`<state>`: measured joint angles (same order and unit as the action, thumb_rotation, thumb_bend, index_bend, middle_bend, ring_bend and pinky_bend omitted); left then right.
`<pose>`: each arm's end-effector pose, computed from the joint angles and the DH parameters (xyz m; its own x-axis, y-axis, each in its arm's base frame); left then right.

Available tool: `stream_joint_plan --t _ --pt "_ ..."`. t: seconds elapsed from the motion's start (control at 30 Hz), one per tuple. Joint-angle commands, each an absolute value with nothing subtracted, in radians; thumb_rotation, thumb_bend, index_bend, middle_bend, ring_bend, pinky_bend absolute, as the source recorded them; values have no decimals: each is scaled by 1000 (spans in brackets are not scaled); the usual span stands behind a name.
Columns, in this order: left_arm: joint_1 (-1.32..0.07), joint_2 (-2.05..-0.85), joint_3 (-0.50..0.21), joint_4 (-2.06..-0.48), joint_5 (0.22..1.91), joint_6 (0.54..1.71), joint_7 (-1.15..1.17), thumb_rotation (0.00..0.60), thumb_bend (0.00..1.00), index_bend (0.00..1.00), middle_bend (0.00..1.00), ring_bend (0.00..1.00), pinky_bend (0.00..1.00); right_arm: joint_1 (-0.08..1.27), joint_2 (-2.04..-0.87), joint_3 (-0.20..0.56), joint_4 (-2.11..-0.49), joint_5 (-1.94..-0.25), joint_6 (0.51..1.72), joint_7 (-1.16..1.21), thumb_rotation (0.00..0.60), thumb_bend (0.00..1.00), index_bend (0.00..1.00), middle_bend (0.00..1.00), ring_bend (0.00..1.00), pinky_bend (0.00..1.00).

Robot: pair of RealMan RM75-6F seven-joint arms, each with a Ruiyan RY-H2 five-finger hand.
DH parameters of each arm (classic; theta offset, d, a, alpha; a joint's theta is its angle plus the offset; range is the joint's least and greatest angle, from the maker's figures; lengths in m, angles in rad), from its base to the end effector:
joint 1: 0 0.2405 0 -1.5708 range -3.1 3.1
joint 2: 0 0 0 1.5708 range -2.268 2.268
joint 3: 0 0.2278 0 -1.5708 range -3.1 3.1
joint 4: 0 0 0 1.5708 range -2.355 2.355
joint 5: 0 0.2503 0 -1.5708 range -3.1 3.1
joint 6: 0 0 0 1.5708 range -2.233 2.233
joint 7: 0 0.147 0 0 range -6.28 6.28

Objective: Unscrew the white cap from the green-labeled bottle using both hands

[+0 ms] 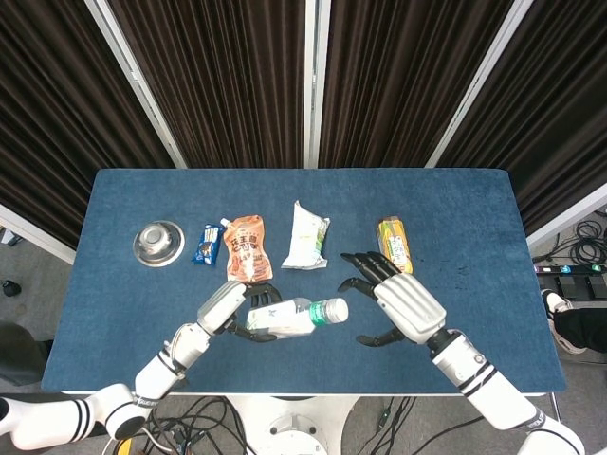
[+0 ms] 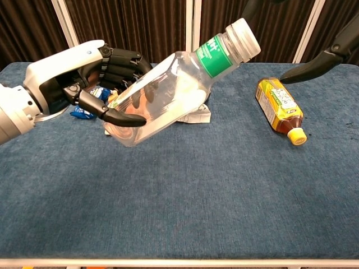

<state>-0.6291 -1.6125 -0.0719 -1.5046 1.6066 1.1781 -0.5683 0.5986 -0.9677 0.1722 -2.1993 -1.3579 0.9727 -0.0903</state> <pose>-0.0939 0.2630 -0.0650 -0.2446 0.5273 0.8137 0.7807 -0.3906 0.4877 -0.0643 -0.2445 0.0563 0.2510 -0.3708 0.8942 -0.8629 -0.5043 0.0331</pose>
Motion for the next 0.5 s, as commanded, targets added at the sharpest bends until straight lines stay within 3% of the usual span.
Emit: stream_joint_plan --t 0.03,0.5 --pt "-632 -1612 -73 -1506 1604 1177 -567 600 430 678 639 577 560 605 -971 166 -2200 -1357 964 -99 589 5 302 23 0 0" --pt "-641 -1618 -66 -1495 1595 1169 -586 600 429 678 639 577 560 604 -964 148 -2228 -1375 974 -127 589 13 302 25 0 0"
